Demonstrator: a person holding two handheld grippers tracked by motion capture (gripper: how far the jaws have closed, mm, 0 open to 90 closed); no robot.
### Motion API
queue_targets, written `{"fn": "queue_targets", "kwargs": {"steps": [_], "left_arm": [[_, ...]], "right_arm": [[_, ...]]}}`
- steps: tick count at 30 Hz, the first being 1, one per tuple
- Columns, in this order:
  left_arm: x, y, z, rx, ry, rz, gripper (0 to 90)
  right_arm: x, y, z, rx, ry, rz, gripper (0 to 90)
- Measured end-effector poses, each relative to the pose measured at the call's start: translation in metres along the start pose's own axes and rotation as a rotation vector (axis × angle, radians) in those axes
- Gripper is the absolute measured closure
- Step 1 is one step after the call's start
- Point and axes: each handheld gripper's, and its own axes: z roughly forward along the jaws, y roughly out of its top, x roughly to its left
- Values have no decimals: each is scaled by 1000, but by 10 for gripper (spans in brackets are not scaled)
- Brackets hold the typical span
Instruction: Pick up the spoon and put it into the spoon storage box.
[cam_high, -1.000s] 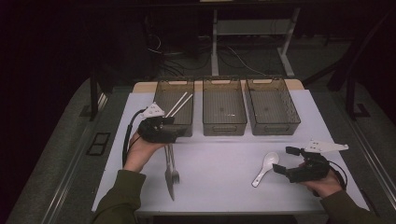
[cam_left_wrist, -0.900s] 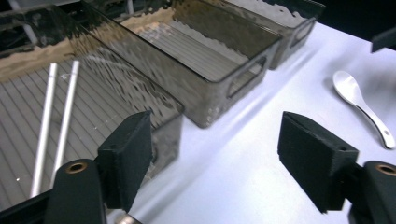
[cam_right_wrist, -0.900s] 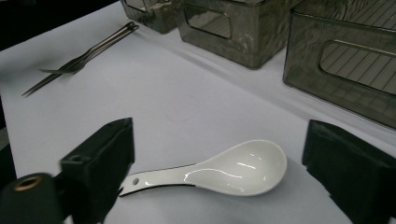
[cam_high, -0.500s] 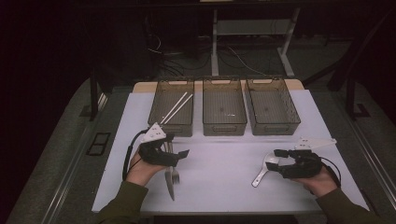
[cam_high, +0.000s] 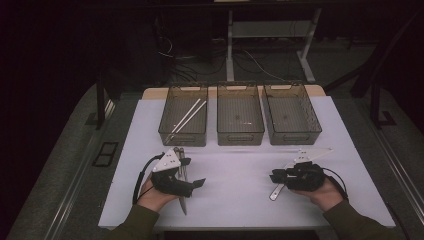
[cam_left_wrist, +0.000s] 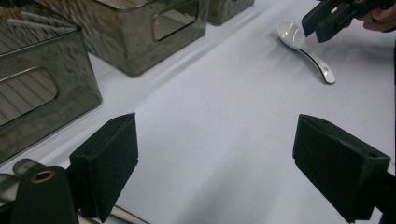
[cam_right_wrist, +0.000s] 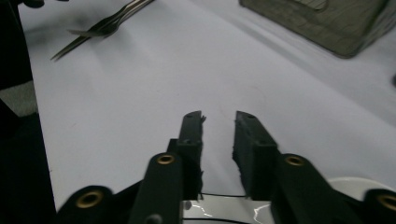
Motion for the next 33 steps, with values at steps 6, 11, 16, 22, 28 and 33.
{"fn": "queue_targets", "kwargs": {"steps": [6, 11, 16, 22, 28, 33], "left_arm": [[3, -3, 2, 15, 0, -4, 130], [5, -3, 1, 11, 4, -9, 130], [5, -3, 1, 9, 4, -12, 130], [5, -3, 1, 9, 0, -14, 131], [6, -3, 1, 14, -2, -13, 130], [6, -3, 1, 14, -4, -13, 130]], "right_arm": [[7, 0, 12, 68, 13, -25, 893], [11, -3, 19, 113, 23, -32, 895], [13, -6, 21, 157, 16, -38, 896], [13, -9, 23, 188, 8, -38, 896], [14, -10, 22, 199, 1, -41, 896], [14, -10, 21, 205, -6, -34, 897]]}}
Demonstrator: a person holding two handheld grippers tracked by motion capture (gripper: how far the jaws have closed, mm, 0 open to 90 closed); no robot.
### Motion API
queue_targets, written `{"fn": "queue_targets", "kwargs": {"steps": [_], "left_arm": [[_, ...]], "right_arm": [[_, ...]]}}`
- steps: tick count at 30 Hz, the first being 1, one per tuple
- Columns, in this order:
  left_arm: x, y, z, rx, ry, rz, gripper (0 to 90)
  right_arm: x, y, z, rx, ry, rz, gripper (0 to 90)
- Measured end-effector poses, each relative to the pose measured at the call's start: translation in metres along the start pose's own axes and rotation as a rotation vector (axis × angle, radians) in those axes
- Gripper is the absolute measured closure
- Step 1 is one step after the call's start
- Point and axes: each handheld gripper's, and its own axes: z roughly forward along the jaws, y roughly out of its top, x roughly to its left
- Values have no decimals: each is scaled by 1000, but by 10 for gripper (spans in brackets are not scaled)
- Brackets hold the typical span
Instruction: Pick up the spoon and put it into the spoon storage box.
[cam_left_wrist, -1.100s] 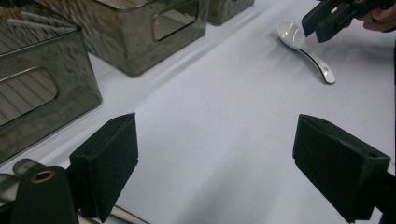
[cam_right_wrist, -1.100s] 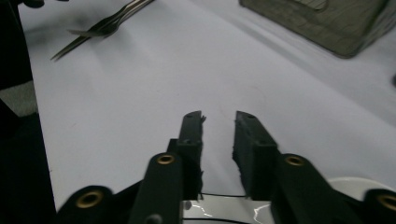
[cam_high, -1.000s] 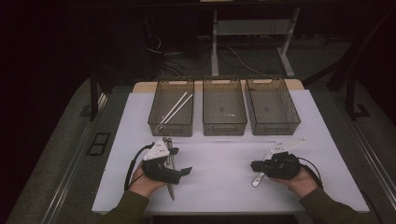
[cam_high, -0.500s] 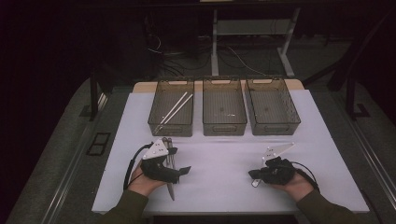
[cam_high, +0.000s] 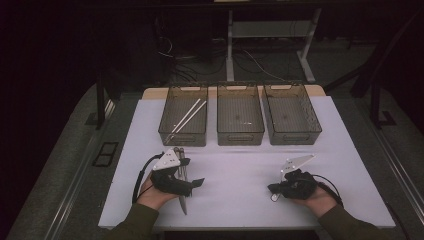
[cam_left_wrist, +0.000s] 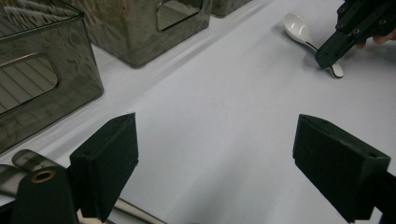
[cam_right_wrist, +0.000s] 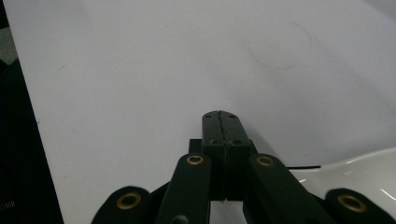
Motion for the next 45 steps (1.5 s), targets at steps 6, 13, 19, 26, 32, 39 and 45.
{"fn": "queue_targets", "kwargs": {"steps": [6, 13, 19, 26, 32, 39, 45], "left_arm": [[0, 0, 0, -3, -2, -8, 130], [1, 1, 0, -1, -6, -9, 130], [1, 1, 0, -2, -7, -9, 130], [1, 1, 0, -2, -4, -9, 128], [1, 1, 0, -4, -6, -9, 128], [2, 1, -2, -3, -3, -7, 128], [2, 1, -3, -2, 0, -11, 128]], "right_arm": [[-1, -8, -9, 19, -33, 3, 897], [0, -19, -18, 66, -75, 0, 897], [-5, -27, -28, 70, -103, 14, 897], [-14, -31, -37, 52, -118, 44, 897], [-23, -33, -48, 0, -137, 66, 896], [-46, -39, -71, -69, -184, 129, 883], [-50, -49, -81, -61, -172, 161, 894]]}}
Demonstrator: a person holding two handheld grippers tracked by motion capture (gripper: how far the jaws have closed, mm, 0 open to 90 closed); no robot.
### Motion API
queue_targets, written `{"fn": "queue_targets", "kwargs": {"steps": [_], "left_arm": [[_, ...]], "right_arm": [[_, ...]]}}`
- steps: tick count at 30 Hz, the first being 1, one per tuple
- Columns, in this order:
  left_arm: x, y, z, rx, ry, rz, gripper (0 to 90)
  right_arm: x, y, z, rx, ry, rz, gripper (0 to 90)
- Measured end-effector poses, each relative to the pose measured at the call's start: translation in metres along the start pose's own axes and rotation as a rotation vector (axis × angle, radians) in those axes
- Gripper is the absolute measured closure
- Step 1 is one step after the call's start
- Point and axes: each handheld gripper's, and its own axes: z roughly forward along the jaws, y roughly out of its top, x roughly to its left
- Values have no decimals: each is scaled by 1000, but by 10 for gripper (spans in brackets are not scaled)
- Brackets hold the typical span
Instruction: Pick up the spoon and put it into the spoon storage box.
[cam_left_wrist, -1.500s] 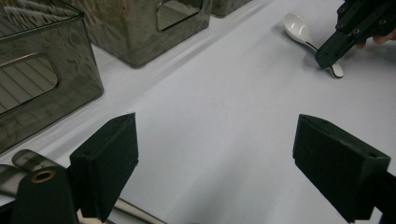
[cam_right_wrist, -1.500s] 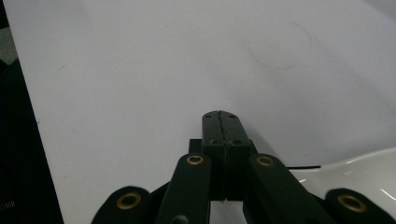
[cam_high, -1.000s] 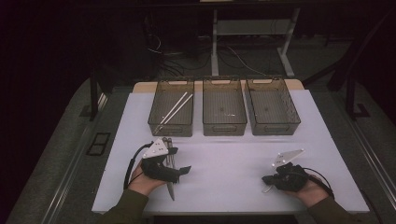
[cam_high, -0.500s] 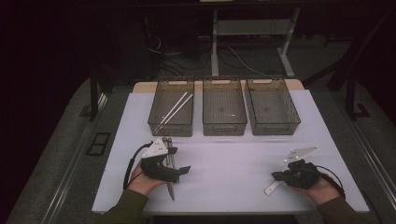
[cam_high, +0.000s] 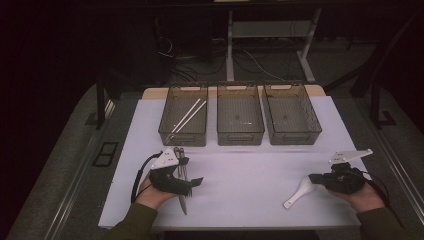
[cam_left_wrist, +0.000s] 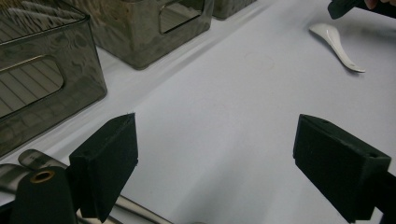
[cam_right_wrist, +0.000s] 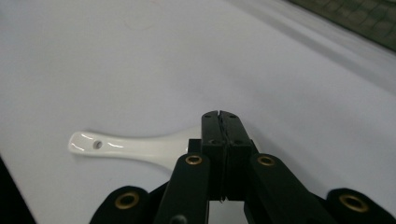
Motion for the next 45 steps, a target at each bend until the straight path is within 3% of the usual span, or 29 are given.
{"fn": "queue_targets", "kwargs": {"steps": [8, 13, 19, 25, 32, 41, 45], "left_arm": [[0, 0, 0, -2, 3, 0, 128], [0, 0, 0, 1, 3, 1, 128], [-1, 1, 0, -1, 5, 6, 128], [-1, 1, 0, -1, 5, 7, 128], [-1, 1, 0, -1, 6, 8, 128], [-1, 1, 0, -1, 6, 6, 128], [-1, 1, -1, -4, 7, 5, 128]], "right_arm": [[21, -6, 8, 62, 129, -111, 896], [33, -9, 16, 103, 164, -156, 896], [52, -7, 28, 128, 245, -233, 896], [60, -6, 35, 142, 264, -259, 896], [63, -1, 43, 125, 241, -275, 897], [57, 8, 51, 108, 223, -269, 897], [51, 8, 44, 76, 235, -254, 891]]}}
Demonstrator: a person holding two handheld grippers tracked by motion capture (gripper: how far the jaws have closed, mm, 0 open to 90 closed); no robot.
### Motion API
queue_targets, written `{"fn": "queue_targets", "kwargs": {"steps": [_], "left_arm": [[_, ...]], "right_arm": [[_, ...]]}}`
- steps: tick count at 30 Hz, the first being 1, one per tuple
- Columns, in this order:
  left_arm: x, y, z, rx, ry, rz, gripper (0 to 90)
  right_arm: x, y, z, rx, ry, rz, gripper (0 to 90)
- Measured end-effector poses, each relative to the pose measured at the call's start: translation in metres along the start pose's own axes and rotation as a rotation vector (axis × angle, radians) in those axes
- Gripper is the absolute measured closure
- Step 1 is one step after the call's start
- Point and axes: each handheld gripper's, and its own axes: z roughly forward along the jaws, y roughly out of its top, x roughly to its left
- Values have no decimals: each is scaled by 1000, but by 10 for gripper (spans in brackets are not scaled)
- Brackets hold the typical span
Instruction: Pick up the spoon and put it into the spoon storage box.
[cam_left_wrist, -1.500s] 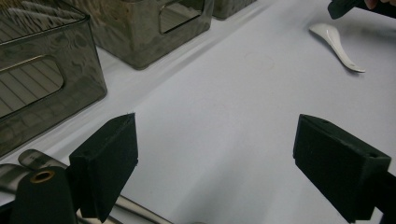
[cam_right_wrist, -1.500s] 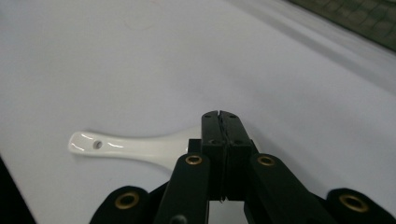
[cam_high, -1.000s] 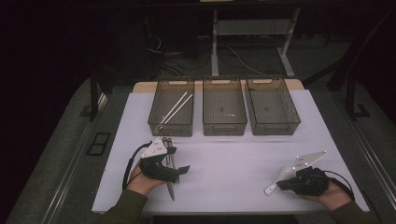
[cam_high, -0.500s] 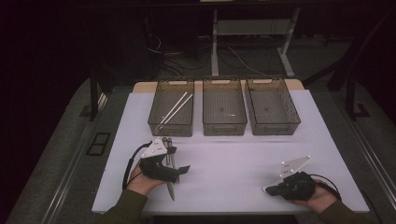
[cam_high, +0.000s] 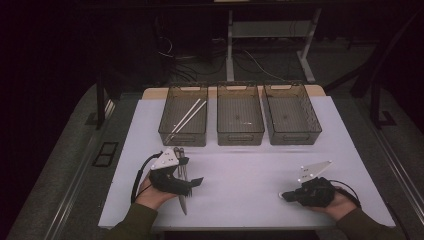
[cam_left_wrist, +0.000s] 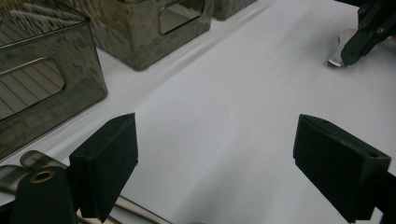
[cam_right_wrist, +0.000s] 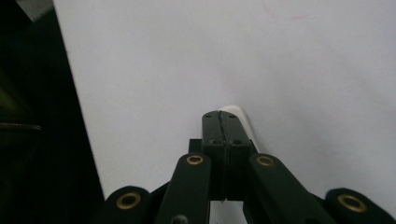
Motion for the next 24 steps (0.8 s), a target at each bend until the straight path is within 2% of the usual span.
{"fn": "queue_targets", "kwargs": {"steps": [4, 7, 11, 14, 18, 24], "left_arm": [[2, -1, -2, 2, 7, 1, 128], [4, -1, -4, 8, 9, -3, 128], [5, -3, -7, 13, 12, -1, 128], [4, -3, -7, 16, 7, 2, 128], [4, -4, -6, 19, 8, -1, 128], [4, -4, -7, 18, 9, -3, 128]], "right_arm": [[-8, -7, -20, -37, -42, 25, 795], [-15, -16, -32, -39, -76, 35, 719], [-23, -27, -43, -39, -91, 51, 607], [-26, -35, -45, -23, -95, 56, 549], [-25, -40, -44, -6, -102, 39, 483], [-23, -42, -40, 38, -128, 3, 447]]}}
